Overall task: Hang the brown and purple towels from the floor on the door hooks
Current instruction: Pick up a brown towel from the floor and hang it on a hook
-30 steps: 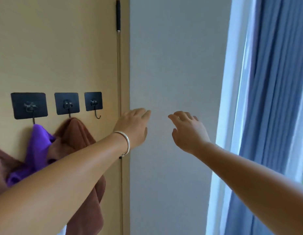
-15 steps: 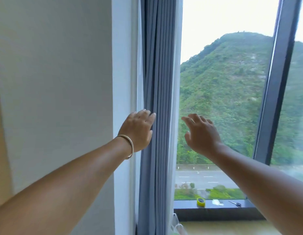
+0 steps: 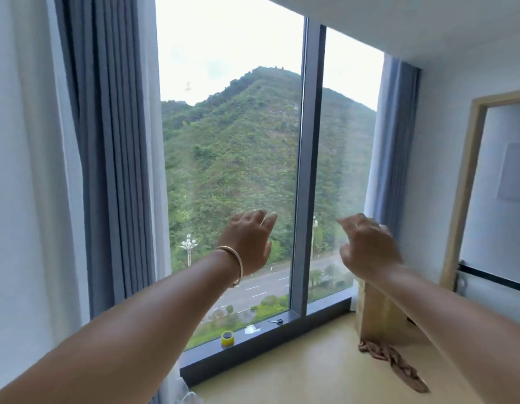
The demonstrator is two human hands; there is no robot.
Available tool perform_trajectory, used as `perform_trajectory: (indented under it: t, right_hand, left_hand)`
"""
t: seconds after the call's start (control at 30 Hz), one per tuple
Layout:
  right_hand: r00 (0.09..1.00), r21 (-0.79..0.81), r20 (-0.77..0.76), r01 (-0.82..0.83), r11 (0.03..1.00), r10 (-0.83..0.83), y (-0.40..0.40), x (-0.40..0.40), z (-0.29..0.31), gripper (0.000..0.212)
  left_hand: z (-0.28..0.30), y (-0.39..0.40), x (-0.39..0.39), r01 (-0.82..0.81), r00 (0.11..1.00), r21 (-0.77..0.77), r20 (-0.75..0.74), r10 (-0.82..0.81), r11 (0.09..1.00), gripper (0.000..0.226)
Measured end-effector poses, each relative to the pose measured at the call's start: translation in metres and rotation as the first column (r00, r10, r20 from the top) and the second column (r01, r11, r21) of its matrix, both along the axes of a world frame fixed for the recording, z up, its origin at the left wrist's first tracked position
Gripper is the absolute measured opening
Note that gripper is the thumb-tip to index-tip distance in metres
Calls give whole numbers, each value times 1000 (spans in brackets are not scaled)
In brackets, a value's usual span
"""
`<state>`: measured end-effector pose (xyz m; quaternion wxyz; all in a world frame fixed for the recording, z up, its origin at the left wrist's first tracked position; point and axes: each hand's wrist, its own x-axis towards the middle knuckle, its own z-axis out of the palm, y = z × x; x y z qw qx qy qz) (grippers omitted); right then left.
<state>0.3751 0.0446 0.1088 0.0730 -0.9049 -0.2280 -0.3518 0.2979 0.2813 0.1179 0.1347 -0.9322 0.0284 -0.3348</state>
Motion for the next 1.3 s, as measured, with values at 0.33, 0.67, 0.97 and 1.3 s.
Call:
perform_trajectory:
  t: [0.33,0.67,0.97,1.3]
  right_hand:
    - [937,-11,-40,348,937,-348,-218,28,-24,48]
    - [765,-84,-65,636,767,-641,-402,10,-32,50]
    - [666,-85,-128,731,677,-735,-475,27,-40,51]
    - [588,-83,-168,792,605,-792,-541,124,-47,56]
  left_hand:
    - [-17,-200,99,313,950,30,-11,-312,949,62]
    - [-30,-376,155,538,843,4,-20,-538,843,62]
    - [-42,-469,215,646,763,5,-48,-645,764,61]
    - [-54,-548,347,692,719,-4,-88,-689,722,63]
